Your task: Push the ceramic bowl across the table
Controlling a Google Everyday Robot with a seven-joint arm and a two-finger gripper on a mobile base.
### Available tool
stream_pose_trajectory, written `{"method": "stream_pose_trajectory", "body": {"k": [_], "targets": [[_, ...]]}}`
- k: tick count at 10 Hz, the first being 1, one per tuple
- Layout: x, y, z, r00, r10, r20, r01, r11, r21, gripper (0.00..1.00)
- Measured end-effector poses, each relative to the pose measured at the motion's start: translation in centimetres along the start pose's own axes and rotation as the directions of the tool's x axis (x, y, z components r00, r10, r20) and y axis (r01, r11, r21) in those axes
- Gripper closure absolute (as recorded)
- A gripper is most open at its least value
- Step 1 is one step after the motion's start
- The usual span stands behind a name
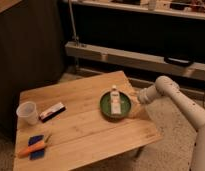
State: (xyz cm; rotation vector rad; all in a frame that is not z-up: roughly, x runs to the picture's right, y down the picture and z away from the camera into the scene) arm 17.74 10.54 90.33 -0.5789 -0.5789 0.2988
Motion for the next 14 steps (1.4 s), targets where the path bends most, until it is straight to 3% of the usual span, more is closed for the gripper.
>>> {"method": "stream_pose_trajectory", "body": {"k": [5,8,11,14], "targets": [[-4.1,1.7,3.9,0.997,-0.071,0.031,0.072,0.996,-0.061,0.20],[-7.4,2.1,6.2,0.992,-0.103,0.071,0.109,0.990,-0.095,0.20],[-12.4,4.1,8.3,0.978,-0.153,0.139,0.172,0.975,-0.141,0.20],[-16.4,6.7,10.6,0.962,-0.207,0.177,0.239,0.954,-0.182,0.20]]}}
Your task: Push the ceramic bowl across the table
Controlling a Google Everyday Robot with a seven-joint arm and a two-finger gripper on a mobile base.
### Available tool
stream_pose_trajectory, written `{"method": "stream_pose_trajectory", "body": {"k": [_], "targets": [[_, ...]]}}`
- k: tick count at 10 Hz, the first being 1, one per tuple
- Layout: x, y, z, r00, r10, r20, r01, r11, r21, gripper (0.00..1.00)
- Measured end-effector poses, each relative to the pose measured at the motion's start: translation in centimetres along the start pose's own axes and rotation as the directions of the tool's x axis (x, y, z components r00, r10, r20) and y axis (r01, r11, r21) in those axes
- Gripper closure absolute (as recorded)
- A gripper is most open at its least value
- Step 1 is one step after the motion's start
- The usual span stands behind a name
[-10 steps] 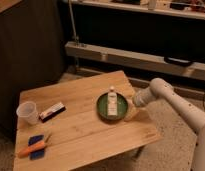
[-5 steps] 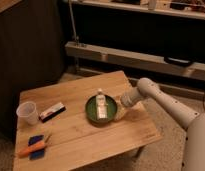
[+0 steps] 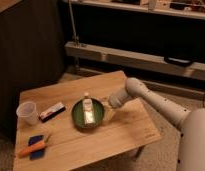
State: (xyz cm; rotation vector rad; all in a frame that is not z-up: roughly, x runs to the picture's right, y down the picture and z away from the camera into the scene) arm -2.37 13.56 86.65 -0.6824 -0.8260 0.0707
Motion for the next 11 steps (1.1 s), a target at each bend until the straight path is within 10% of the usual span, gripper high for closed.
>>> {"method": "stream_pose_trajectory", "body": {"k": [4,11], "targets": [[-4.2,2.0,4.9,0.998,-0.062,0.028,0.064,0.995,-0.078,0.20],[-9.5,4.9,7.2,0.995,-0.067,0.079,0.077,0.989,-0.125,0.20]]}}
